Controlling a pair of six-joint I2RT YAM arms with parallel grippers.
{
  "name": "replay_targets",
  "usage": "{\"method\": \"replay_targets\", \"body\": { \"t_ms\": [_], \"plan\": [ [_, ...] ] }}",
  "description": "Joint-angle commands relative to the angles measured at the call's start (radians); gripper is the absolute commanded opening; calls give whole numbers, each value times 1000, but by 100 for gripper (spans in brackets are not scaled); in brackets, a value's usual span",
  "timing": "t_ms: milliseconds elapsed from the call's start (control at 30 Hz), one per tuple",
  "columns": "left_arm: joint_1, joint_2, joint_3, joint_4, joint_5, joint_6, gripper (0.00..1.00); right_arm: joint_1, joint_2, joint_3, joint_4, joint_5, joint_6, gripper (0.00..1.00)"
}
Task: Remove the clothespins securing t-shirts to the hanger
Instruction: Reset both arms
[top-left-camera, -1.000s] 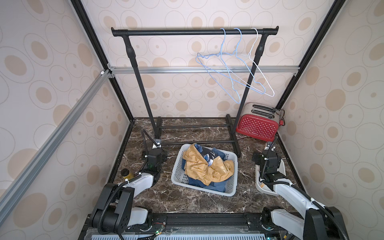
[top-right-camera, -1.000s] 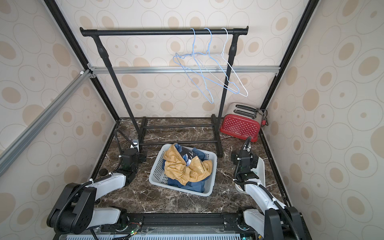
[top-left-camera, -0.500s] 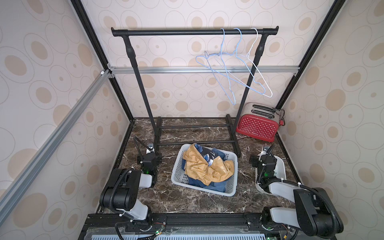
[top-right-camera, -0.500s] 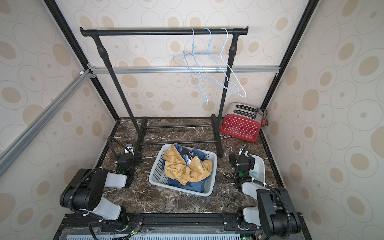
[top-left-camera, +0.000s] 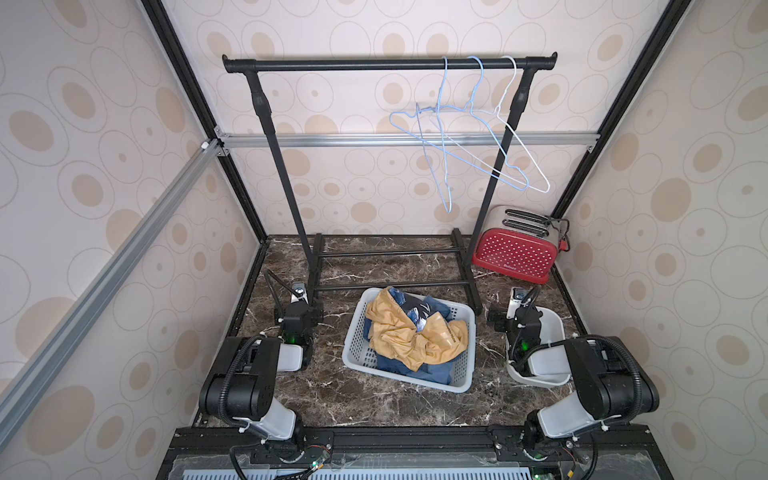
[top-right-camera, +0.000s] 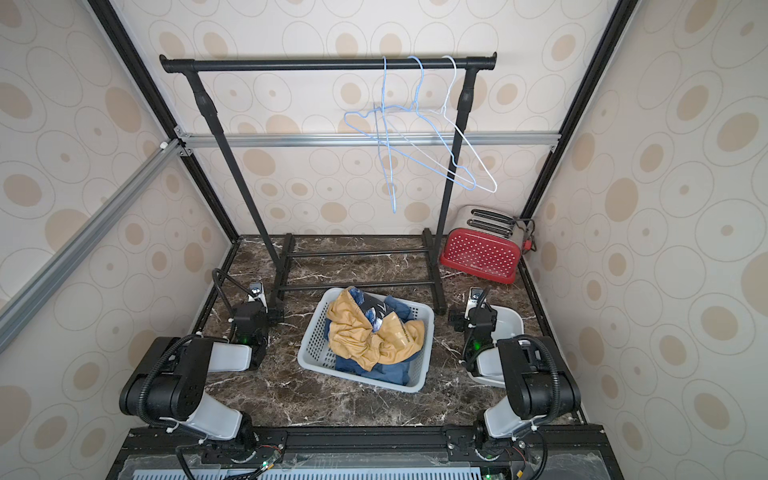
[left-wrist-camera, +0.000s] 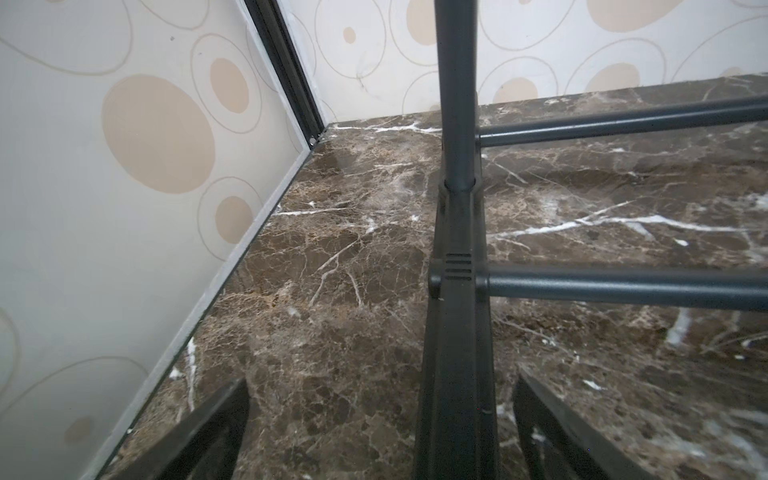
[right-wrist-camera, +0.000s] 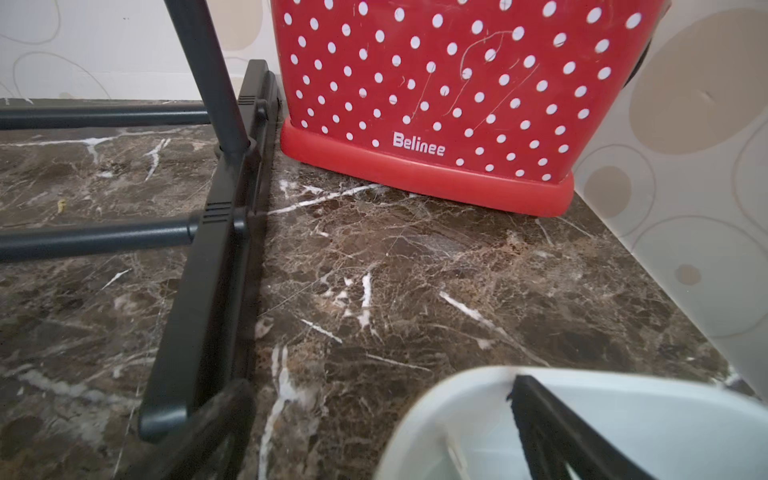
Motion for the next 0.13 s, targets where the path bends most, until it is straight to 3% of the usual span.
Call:
{"method": "replay_targets", "body": {
  "t_ms": [0, 100],
  "plan": [
    [26, -7, 33, -40, 75, -32, 99, 0, -17, 37, -47, -4, 0, 100],
    [25, -10, 30, -36, 76, -30, 99, -1, -1, 31, 2, 6, -1, 100]
  ]
}}
